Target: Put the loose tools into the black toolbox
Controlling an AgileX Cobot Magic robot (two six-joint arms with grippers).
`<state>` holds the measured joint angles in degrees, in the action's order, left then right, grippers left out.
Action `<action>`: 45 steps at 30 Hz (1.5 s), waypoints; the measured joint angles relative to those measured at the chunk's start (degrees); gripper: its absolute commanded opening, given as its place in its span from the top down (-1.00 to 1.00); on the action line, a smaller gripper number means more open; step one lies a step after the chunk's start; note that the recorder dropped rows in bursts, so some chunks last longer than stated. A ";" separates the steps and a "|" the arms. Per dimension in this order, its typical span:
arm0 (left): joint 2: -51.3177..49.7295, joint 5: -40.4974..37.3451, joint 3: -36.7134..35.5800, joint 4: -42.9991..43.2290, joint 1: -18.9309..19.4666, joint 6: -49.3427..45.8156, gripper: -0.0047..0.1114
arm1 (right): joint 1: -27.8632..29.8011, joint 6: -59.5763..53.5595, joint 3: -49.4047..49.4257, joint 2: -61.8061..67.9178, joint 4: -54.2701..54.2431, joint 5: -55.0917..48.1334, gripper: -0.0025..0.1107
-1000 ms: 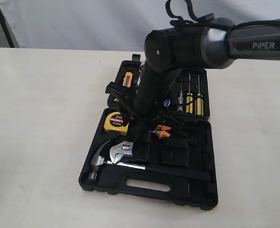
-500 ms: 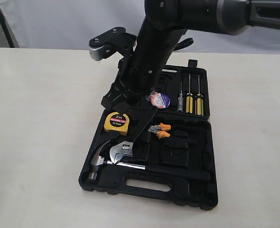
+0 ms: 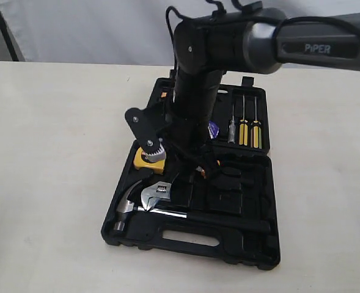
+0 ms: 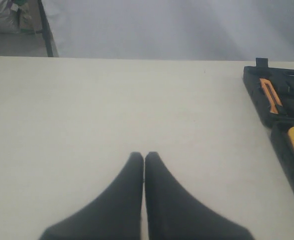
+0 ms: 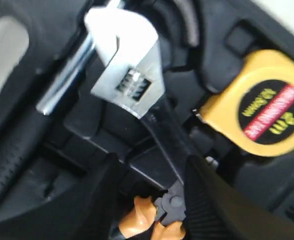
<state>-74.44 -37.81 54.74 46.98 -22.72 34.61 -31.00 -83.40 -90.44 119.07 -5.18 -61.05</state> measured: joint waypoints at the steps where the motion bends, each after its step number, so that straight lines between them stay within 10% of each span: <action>1: 0.00 0.00 0.00 0.00 0.00 0.00 0.89 | 0.00 -1.69 0.00 0.78 0.69 0.00 0.24; 16: 0.00 0.00 0.00 0.00 0.00 0.00 0.89 | 0.00 -11.74 0.00 4.00 0.94 6.16 0.00; 19: 0.00 0.00 0.00 0.00 0.00 0.00 0.89 | 0.00 -12.40 -0.08 4.25 0.95 5.94 0.16; 24: 0.00 0.00 0.00 0.00 0.00 0.00 0.89 | 0.00 -10.84 -0.57 4.49 0.95 6.57 0.96; 45: 0.00 0.00 0.00 0.00 0.00 0.00 0.89 | -0.04 28.80 0.49 -3.63 1.38 -1.32 0.96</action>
<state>-74.44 -37.81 54.74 46.98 -22.72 34.61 -31.04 -54.60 -89.95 115.44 -3.80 -62.37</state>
